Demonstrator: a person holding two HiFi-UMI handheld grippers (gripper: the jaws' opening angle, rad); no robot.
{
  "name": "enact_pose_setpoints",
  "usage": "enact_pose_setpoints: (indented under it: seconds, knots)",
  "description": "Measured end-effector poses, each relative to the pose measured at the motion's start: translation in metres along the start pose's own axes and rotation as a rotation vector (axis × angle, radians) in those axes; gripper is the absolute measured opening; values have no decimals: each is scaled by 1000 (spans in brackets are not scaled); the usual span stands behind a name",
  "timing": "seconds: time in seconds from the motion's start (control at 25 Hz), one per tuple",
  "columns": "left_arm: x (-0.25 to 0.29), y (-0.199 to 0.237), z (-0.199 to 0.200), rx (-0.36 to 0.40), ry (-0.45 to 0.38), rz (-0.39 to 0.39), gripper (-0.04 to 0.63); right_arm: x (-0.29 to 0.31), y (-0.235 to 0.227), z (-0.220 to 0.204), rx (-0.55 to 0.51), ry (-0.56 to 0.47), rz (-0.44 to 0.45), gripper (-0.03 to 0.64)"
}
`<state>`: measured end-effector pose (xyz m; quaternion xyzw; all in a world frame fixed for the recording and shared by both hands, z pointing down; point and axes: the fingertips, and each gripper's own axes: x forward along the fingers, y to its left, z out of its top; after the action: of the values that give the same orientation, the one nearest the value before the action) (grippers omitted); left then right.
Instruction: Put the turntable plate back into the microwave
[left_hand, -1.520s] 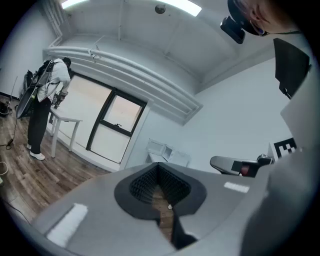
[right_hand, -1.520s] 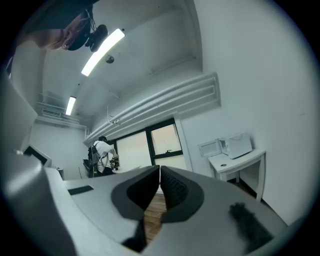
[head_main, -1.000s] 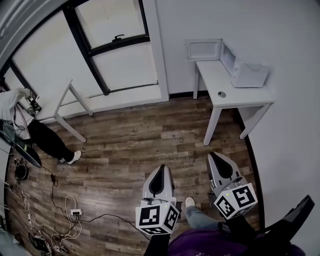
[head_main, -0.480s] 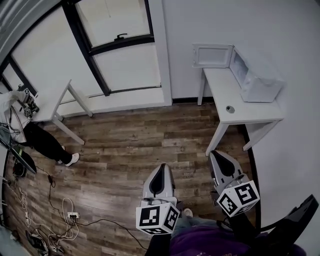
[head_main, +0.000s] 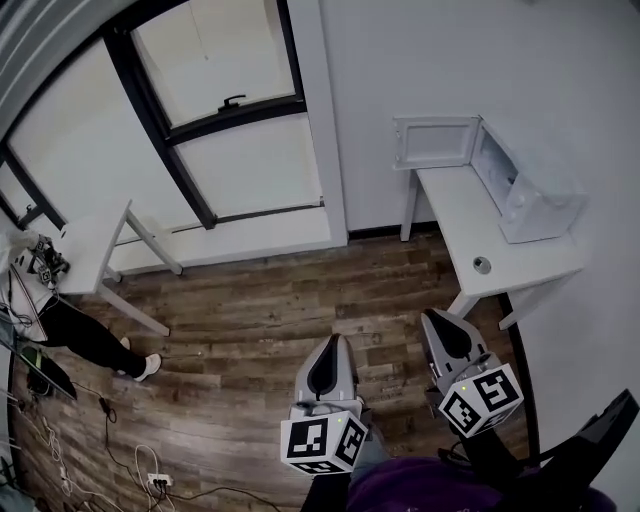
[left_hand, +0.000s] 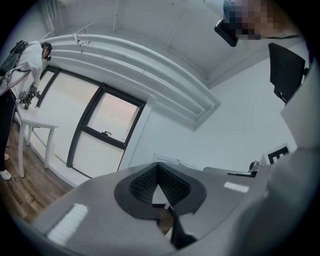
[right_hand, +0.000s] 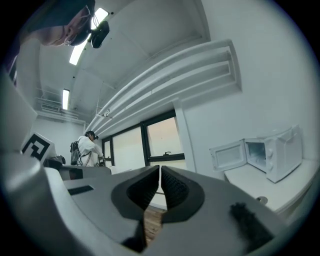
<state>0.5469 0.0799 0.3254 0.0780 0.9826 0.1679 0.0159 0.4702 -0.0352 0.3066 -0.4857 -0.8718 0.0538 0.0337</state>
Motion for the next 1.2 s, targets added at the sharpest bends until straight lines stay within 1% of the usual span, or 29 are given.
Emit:
enact_pose_setpoints:
  seconds: [0.2, 0.4, 0.56, 0.68, 0.88, 1.0, 1.2]
  knots:
    - [73, 45, 26, 6, -1, -11, 5, 80, -28, 14, -7, -18, -46, 12]
    - [126, 83, 38, 3, 13, -31, 5, 136, -45, 18, -7, -26, -84, 12]
    - [161, 86, 25, -25, 48, -97, 5, 159, -61, 10, 6, -12, -80, 13]
    - [187, 91, 16, -30, 80, -123, 5, 175, -75, 1, 25, 4, -99, 14]
    - [243, 89, 5, -35, 91, -185, 5, 207, -118, -3, 36, -20, -143, 13]
    - [282, 98, 4, -25, 107, -192, 5, 238, -138, 5, 47, -46, -143, 14]
    - [361, 105, 24, 21, 97, -206, 5, 293, -192, 26, 63, -84, -177, 13]
